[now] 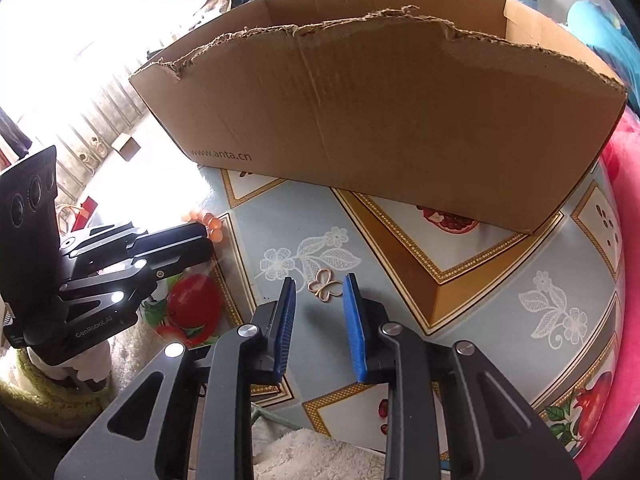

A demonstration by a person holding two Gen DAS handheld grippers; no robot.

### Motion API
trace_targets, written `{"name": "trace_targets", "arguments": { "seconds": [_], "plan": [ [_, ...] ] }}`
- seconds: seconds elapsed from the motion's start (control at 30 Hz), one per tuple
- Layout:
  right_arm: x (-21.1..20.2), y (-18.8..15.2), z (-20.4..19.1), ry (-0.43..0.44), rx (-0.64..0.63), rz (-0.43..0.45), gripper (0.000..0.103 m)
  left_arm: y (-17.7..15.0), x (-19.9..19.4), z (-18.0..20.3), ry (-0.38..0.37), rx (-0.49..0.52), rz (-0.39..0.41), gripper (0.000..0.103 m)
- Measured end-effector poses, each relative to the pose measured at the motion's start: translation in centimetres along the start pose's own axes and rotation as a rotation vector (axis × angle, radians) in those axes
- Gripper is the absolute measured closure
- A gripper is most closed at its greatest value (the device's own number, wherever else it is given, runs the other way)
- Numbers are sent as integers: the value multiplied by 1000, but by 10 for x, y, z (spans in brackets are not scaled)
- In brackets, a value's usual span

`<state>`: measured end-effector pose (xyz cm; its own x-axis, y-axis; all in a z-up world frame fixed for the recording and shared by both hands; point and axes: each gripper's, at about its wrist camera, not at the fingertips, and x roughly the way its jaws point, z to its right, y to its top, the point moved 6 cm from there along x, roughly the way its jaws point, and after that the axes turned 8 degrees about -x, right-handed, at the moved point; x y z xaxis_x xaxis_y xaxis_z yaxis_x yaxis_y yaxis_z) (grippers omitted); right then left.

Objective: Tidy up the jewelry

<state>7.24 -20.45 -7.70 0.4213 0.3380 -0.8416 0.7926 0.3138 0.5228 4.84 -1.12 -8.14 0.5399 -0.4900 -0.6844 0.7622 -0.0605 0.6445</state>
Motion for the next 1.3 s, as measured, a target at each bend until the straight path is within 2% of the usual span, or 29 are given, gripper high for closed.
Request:
{"name": "trace_targets", "arguments": {
  "seconds": [0.2, 0.33, 0.53, 0.7, 0.83, 1.0, 1.3],
  "plan": [
    [-1, 4, -11, -83, -66, 7, 78, 0, 0, 0, 0, 1, 0, 88],
    [9, 6, -19, -94, -119, -23, 77, 0, 0, -1, 2, 5, 0, 88],
    [14, 9, -28, -82, -213, -59, 71, 1, 0, 0, 2, 6, 0, 88],
    [21, 15, -31, -46, -270, -113, 71, 0, 0, 0, 2, 8, 1, 88],
    [22, 18, -25, -19, -273, -164, 71, 0, 0, 1, 2, 8, 2, 88],
    [25, 22, -26, -27, -277, -208, 71, 0, 0, 1, 1, 5, 1, 88],
    [33, 27, -34, -24, -257, -245, 84, 1, 0, 1, -2, 4, 2, 88]
  ]
}}
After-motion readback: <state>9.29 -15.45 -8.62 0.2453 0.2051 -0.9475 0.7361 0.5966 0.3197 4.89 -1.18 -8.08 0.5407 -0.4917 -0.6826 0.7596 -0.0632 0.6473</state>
